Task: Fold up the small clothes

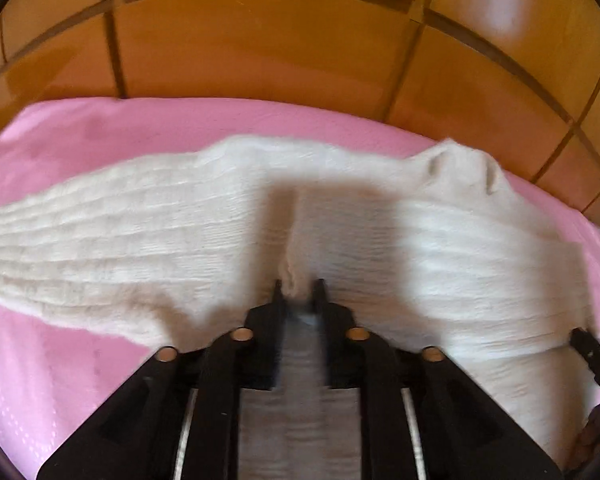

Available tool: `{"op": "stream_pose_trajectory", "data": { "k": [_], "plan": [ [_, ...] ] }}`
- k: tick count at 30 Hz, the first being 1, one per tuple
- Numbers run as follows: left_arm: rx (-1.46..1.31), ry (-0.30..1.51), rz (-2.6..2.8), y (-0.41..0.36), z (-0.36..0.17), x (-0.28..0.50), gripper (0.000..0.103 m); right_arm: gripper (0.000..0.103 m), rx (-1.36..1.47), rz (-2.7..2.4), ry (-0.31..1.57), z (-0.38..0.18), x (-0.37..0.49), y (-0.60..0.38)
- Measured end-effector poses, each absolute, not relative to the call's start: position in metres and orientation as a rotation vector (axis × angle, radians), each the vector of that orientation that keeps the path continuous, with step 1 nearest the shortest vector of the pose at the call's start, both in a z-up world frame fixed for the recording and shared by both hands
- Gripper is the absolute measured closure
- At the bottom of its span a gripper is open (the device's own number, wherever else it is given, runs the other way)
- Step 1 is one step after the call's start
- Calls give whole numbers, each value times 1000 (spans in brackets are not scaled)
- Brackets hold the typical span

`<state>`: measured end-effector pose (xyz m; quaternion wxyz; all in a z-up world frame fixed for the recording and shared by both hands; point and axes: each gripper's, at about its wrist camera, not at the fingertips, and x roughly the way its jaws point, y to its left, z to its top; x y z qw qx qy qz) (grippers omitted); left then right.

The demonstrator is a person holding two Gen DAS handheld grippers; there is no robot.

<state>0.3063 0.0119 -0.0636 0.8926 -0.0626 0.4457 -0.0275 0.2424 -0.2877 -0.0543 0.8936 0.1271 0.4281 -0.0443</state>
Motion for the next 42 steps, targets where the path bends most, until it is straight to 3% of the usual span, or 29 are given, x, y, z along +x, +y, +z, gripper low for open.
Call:
{"op": "stream_pose_trajectory", "data": {
  "k": [3,11,19,21,34,36,40,42],
  "plan": [
    [-135,903,48,28,-58,295,62,13,163,-132,878,-57,244,-271],
    [-357,914,167,110,-49,236,62,3,85,-159,887,-63,245,-262],
    [-690,835,255,245,-54,174,62,3,56,-159,842,-47,225,-248],
    [-752,798,334,282,-55,160,55,2,78,-108,815,-39,207,-240],
    [-1051,678,423,412,-61,167,54,2,68,-5,850,-62,176,-206],
    [-1050,676,442,419,-63,177,54,2,78,0,849,-63,177,-208],
    [-1004,700,468,432,-66,194,80,2,60,-15,844,-64,177,-205],
    [-1012,714,457,438,-67,198,82,2,51,-22,845,-64,177,-203]
  ]
}}
